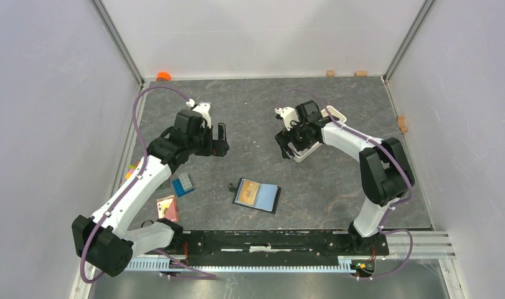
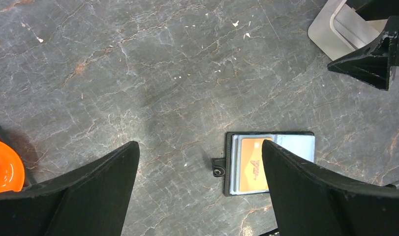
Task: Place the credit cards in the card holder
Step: Pick up the credit card from the storage box.
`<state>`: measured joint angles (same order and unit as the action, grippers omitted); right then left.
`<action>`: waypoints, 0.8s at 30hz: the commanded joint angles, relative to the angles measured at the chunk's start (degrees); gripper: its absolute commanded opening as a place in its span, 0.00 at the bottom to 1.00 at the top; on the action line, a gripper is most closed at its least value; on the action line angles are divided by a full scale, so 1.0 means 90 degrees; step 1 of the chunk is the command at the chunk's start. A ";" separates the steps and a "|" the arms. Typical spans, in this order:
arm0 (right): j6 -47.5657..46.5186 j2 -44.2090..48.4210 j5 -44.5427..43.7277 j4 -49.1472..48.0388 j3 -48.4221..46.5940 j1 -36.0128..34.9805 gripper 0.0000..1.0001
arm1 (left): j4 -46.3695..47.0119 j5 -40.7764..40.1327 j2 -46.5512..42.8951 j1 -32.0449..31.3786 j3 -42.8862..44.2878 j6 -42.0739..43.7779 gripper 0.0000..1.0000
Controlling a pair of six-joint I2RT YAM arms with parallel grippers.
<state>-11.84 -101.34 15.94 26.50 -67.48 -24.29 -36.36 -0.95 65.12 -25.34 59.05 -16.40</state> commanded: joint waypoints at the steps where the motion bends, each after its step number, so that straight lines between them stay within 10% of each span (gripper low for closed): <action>1: -0.0069 -0.0091 -0.0095 0.0262 -0.0201 -0.0261 0.97 | 0.0125 0.0047 -0.0049 0.0052 -0.0028 0.0285 1.00; 24: -0.0013 0.0322 -0.0194 0.0687 -0.0475 -0.0328 0.75 | 0.0124 0.0018 -0.0055 0.0118 -0.0076 0.0260 1.00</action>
<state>-12.27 -101.01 12.88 30.68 -69.32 -26.89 -36.36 -0.97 65.12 -24.71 58.65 -16.38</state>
